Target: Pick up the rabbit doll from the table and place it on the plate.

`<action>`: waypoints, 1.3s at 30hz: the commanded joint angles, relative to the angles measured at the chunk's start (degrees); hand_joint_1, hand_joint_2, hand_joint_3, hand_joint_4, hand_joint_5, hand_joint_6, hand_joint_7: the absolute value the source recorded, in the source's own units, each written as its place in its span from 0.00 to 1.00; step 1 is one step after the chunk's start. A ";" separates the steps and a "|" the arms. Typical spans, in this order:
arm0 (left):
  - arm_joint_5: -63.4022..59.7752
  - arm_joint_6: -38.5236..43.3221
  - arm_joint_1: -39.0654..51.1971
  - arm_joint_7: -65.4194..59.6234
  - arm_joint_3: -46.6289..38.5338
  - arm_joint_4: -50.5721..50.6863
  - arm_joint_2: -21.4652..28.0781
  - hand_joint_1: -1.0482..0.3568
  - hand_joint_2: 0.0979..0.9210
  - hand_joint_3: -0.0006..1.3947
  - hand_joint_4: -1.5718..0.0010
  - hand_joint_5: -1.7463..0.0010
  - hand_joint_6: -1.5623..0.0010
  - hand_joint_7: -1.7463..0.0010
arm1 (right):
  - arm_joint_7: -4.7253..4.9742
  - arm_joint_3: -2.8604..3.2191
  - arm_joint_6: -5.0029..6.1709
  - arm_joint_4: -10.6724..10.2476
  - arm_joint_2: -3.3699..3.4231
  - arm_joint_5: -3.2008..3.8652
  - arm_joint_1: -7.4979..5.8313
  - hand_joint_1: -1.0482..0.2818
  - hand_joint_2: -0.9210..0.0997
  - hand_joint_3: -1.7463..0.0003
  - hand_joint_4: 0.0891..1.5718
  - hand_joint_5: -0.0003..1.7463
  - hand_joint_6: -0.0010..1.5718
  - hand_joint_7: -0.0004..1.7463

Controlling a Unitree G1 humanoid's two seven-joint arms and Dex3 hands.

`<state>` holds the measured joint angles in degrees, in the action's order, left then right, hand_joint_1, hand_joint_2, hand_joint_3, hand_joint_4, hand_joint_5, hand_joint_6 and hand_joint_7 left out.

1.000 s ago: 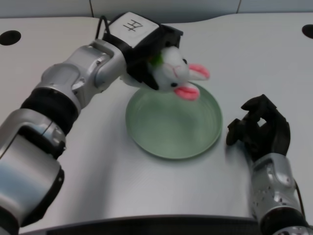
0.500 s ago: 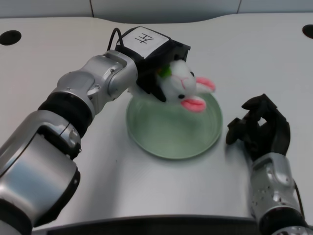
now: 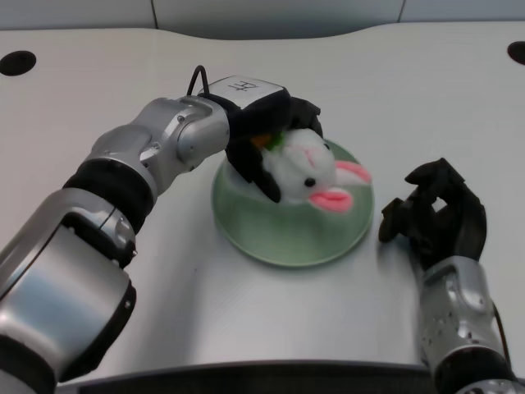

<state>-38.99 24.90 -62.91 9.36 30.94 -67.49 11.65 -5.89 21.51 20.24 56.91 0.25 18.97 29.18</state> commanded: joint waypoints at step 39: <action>26.99 -0.09 14.99 13.46 -24.21 14.89 16.41 0.07 1.00 0.10 0.92 0.96 0.93 0.97 | -1.08 0.28 0.31 1.12 -0.34 0.36 0.39 0.00 0.37 0.25 1.00 0.82 0.73 1.00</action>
<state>-14.64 24.01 -50.44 23.77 9.05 -53.39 28.24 -6.63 21.59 20.25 58.26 -0.27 19.00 29.82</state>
